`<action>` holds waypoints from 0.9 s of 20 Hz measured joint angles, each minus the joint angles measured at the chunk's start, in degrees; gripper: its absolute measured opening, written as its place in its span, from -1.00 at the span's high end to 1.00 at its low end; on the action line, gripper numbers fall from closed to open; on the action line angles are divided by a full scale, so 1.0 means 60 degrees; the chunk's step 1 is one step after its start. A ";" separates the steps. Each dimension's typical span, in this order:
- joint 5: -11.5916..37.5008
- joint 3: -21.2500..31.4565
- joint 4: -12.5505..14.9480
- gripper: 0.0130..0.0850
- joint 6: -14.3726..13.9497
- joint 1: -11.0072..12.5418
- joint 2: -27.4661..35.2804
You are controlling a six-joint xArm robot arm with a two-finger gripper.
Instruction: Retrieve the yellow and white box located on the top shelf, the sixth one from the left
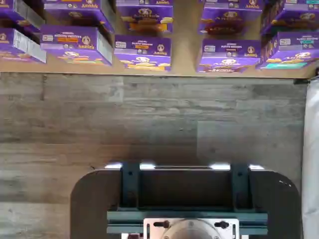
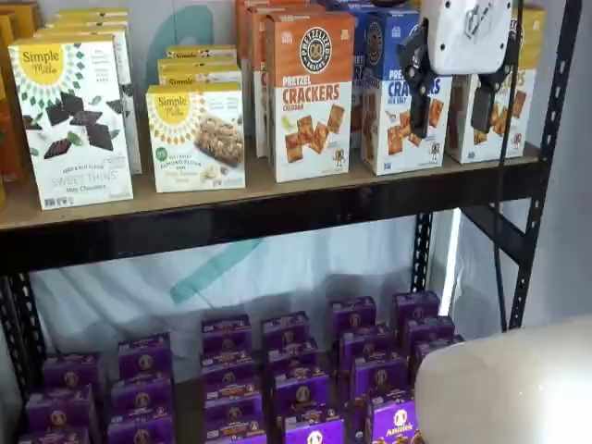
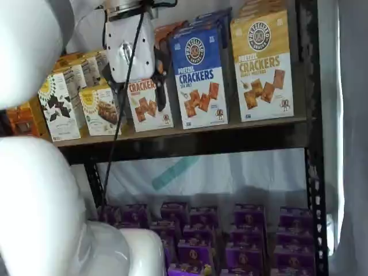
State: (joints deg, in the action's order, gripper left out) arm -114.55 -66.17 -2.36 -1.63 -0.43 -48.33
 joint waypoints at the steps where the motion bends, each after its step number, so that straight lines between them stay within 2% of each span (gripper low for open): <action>1: 0.0359 0.0199 0.0000 -1.00 0.0004 0.0000 -0.0198; 4: 0.0673 0.0341 0.0011 -1.00 -0.0009 -0.0024 -0.0302; 18: 0.0944 0.0480 0.0124 -1.00 0.0093 0.0039 -0.0220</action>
State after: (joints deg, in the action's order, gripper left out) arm -108.88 -63.29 -1.62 -1.08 -0.20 -49.65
